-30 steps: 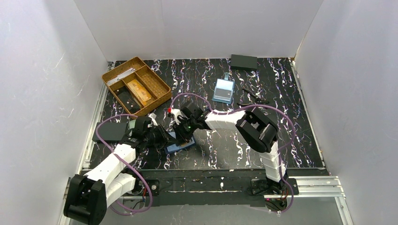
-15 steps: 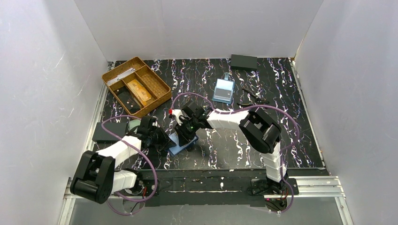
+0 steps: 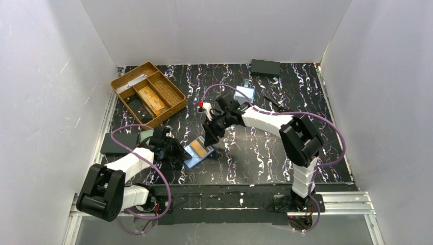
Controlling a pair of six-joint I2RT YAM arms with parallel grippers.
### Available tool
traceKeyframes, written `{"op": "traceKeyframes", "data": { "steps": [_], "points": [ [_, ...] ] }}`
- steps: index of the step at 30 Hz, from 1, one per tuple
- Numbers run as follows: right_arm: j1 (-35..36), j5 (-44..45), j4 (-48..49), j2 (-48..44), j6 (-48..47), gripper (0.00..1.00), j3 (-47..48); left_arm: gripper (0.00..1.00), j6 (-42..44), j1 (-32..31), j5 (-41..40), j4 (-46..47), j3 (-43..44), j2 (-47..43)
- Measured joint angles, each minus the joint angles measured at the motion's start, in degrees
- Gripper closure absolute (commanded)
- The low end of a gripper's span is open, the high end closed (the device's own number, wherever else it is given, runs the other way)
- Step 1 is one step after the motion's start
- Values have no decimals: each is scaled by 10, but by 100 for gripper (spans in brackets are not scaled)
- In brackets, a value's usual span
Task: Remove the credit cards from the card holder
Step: Remove the credit card from the card holder.
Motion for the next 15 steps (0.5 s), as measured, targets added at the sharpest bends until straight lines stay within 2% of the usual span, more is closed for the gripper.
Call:
{"op": "traceKeyframes", "data": {
  "steps": [15],
  "points": [
    [6,32,23,62,97,45,4,100,3,0,0,0,0,0]
  ]
}}
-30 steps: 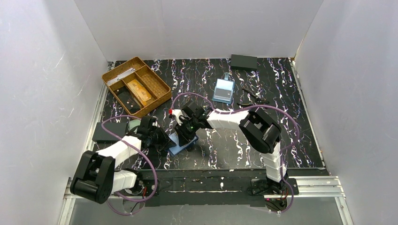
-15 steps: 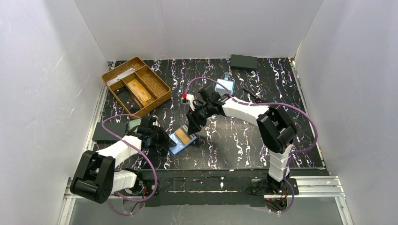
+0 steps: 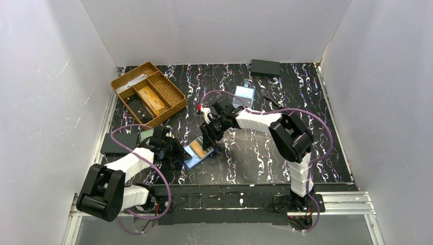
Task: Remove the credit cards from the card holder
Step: Remove the credit card from the card holder.
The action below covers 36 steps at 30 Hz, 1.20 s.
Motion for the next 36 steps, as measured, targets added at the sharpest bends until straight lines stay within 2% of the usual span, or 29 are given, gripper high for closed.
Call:
{"op": "traceKeyframes", "data": {
  "steps": [14,36],
  "points": [
    [3,14,4,0,15,43,3,100,0,0,0,0,0,0],
    [23,66,0,0,36,31,15,100,0,0,0,1,0,1]
  ]
}}
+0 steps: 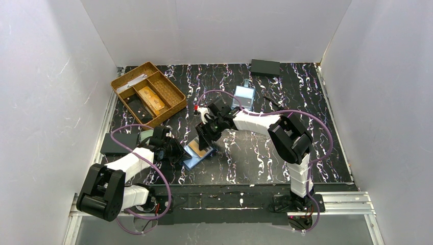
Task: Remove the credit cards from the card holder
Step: Remove the credit card from the card holder.
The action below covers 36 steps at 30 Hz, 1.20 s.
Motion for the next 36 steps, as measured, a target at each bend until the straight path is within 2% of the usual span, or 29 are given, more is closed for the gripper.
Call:
{"op": "traceKeyframes", "data": {
  "steps": [5,10,16,21,27,30,36],
  "points": [
    [0,-5,1,-1,3,33,0,100,0,0,0,2,0,3],
    [2,-35,7,0,4,42,-4,100,0,0,0,3,0,4],
    [3,-91,29,0,20,40,-20,100,0,0,0,4,0,5],
    [3,-82,30,0,27,40,-21,100,0,0,1,6,0,6],
    [4,-64,34,0,45,45,-22,100,0,0,0,6,0,6],
    [4,-70,56,0,62,51,-29,100,0,0,0,6,0,6],
    [1,-121,120,0,119,52,-57,100,0,1,0,8,-4,8]
  ]
}}
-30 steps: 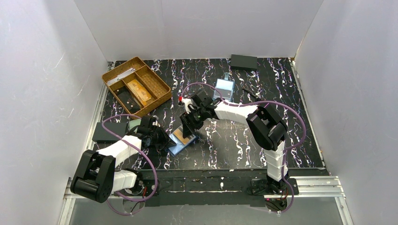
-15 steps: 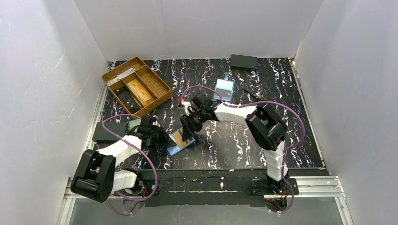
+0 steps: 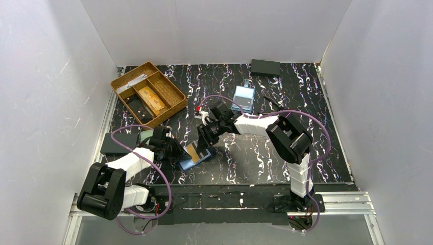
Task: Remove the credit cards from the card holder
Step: Remove the credit card from the card holder.
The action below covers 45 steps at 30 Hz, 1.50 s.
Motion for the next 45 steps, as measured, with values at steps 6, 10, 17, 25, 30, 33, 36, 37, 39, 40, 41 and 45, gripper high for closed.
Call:
{"op": "traceKeyframes", "data": {
  "steps": [6,10,17,25,30,33,36,37,39,40,41,45],
  "points": [
    [-2,-21,33,0,39,55,-1,100,0,0,0,0,0,0],
    [-1,-7,30,0,45,56,-1,100,0,0,0,1,0,0],
    [-3,23,18,8,42,66,-1,100,0,1,3,5,-1,4],
    [7,40,16,25,40,86,-1,100,0,2,9,12,-1,9],
    [10,39,17,26,44,99,0,100,0,2,9,12,-1,9],
    [10,40,17,26,44,99,0,90,0,2,9,12,-1,9],
    [6,39,17,24,42,99,0,73,-1,2,12,13,-1,7],
    [5,36,18,23,41,99,-1,69,-1,2,14,15,-1,4],
    [-1,29,29,16,41,99,-12,65,-2,2,22,24,-4,-6],
    [-6,24,40,10,43,99,-23,64,-3,2,29,32,-7,-11],
    [-11,19,50,3,45,99,-36,64,-4,2,37,42,-10,-15],
    [-31,-4,89,-29,59,99,-96,63,-5,2,74,74,-12,-12]
  ]
}}
